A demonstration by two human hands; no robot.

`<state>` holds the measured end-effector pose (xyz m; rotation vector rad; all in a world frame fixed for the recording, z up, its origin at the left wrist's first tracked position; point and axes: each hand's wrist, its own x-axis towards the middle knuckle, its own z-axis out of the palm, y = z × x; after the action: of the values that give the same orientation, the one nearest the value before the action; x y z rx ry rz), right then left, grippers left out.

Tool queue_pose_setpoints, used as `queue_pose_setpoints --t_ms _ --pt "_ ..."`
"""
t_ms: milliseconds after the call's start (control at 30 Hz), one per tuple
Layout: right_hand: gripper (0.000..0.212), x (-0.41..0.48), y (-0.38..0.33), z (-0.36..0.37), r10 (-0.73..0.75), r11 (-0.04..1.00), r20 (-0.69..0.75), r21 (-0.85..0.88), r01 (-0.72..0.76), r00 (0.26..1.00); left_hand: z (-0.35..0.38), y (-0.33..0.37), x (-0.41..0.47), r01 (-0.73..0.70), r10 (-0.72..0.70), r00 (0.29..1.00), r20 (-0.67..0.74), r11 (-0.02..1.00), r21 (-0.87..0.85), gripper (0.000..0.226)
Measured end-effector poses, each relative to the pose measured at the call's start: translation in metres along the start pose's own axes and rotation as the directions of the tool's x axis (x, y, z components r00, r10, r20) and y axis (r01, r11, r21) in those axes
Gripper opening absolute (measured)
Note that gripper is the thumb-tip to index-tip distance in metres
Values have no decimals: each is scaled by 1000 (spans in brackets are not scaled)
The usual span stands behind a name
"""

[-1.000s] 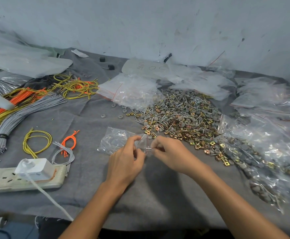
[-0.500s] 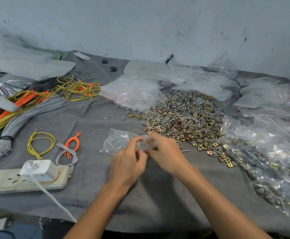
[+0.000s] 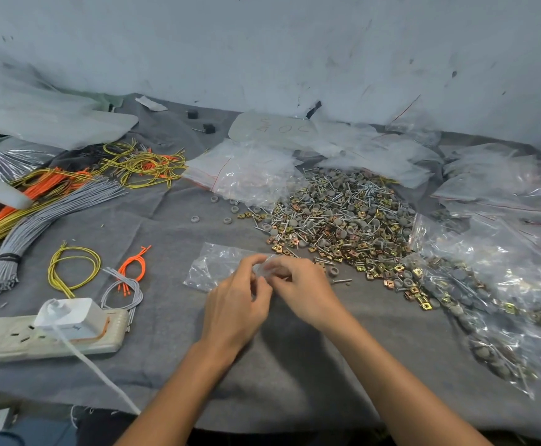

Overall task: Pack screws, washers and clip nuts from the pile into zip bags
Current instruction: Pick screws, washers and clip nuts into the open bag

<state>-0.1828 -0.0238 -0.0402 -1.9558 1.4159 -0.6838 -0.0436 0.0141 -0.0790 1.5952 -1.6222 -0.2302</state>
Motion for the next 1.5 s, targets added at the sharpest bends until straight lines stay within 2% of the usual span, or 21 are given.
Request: queue_pose_setpoints --t_ms 67,167,267,333,433,533,700,800,933,1000,1100,1167,1267,1367,1500 --pt "27 -2 3 -2 -43 998 -14 -47 42 999 0 0 0 9 -9 1000 2 1000 -7 37" --pt "20 -6 13 -9 -127 977 -60 -178 114 990 0 0 0 10 -10 1000 -7 1000 -1 37" --pt "16 -7 20 -12 -145 928 62 -338 158 987 0 0 1 12 -12 1000 3 1000 1 39" --pt "16 -6 20 -11 -175 901 124 -380 210 977 -1 0 0 13 -13 1000 13 1000 -5 40" --pt "11 -3 19 -6 -257 847 154 -439 299 954 -1 2 0 10 -10 1000 9 1000 -18 41" --pt "10 -1 19 -5 -274 815 159 -486 316 949 -2 3 -1 -1 1 1000 19 1000 -18 41" --pt "17 2 11 -6 -201 895 141 -376 240 969 -2 3 0 2 -1 999 38 1000 -11 40" --pt "19 3 4 -2 -164 885 187 -405 228 969 -2 1 -1 -5 5 999 43 1000 -3 39" --pt "19 3 3 -2 -190 937 261 -240 254 946 -2 1 0 9 -8 999 33 1000 -21 38" --pt "22 3 6 -9 -191 953 235 -187 237 953 -2 2 0 10 -10 999 35 1000 -22 39" --pt "21 10 13 -23 -134 977 95 -153 147 986 -1 1 0 13 -13 1000 28 1000 -15 38" --pt "15 20 19 -31 -99 972 4 -214 98 995 -1 1 0 18 -17 1000 16 1000 -7 39" --pt "8 38 26 -41 -36 892 -54 -452 8 998 0 1 0 26 -26 1000 17 1000 -6 40" --pt "14 48 29 -43 22 815 -2 -579 -19 1000 -1 1 0 24 -24 999 23 1000 -4 40" --pt "14 52 29 -37 -10 778 41 -627 33 999 -3 2 1 24 -24 999 31 1000 -1 40"
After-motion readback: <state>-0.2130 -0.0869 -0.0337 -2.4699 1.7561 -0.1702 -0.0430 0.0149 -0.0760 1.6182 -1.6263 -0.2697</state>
